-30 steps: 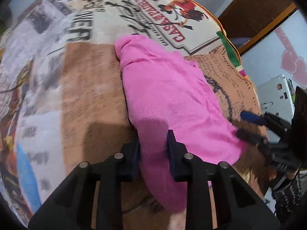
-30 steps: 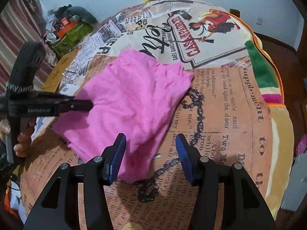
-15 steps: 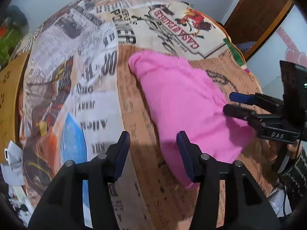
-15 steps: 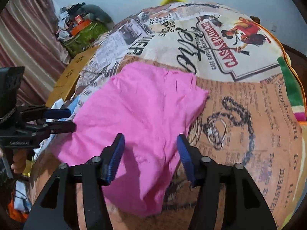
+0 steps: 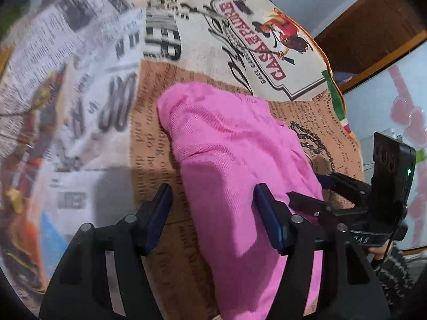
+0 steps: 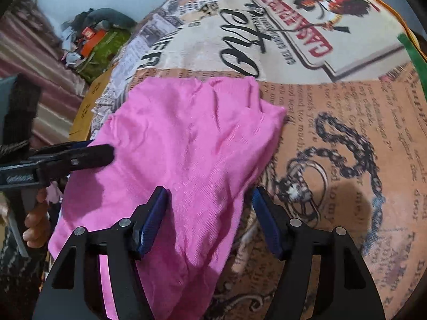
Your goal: Fold small clothes
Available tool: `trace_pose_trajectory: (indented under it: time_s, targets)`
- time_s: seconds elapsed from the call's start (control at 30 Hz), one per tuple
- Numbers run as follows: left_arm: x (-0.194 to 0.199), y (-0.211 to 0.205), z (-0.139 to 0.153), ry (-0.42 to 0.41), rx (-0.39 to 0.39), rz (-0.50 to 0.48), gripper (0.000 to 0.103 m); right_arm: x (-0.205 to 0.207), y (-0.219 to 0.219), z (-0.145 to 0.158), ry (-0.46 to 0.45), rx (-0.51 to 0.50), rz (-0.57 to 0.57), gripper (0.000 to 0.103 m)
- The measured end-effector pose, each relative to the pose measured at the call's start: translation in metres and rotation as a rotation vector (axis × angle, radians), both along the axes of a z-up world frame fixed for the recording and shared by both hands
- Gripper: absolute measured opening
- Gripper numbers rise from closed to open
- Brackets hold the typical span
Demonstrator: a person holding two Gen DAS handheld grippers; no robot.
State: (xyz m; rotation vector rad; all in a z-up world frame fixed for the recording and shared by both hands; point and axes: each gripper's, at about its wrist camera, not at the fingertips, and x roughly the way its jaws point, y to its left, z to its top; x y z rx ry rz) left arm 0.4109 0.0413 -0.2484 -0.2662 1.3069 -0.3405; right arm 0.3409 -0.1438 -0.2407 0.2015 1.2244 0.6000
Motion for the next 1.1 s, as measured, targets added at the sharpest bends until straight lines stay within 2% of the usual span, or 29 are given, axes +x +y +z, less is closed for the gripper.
trace_pose_trajectory:
  time_s: [0.07,0.13,0.17,0.27,0.5,0.7,0.8,0.93,1.1]
  targets:
    - [0.002,0.0,-0.004,0.003,-0.02,0.006,0.05,0.001,0.0,-0.001,0.009,0.037,0.002,0.042]
    - [0.002,-0.001,-0.004,-0.002,-0.058,0.002,0.033,0.004,0.0,-0.003,0.029,0.072,-0.002,0.03]
    - [0.003,-0.001,-0.003,-0.006,-0.063,0.005,0.031,0.005,0.001,-0.004,0.039,0.089,0.0,0.022]
    - [0.0,-0.005,0.005,-0.044,-0.034,-0.001,0.022,0.004,0.007,0.0,0.034,0.094,0.012,0.016]
    - [-0.021,0.008,0.058,-0.216,0.049,0.015,0.019,-0.006,0.032,0.048,-0.115,0.058,0.074,0.014]
    - [-0.041,0.056,0.12,-0.375,0.092,0.087,0.019,-0.006,0.067,0.104,-0.232,0.093,0.118,0.014]
    - [-0.048,0.084,0.141,-0.431,0.119,0.124,0.019,-0.005,0.099,0.126,-0.289,0.103,0.15,0.014]
    - [-0.049,0.132,0.158,-0.472,0.135,0.193,0.019,-0.002,0.142,0.147,-0.343,0.129,0.187,0.014]
    - [-0.038,0.189,0.156,-0.486,0.141,0.264,0.019,0.012,0.197,0.153,-0.368,0.15,0.226,0.014]
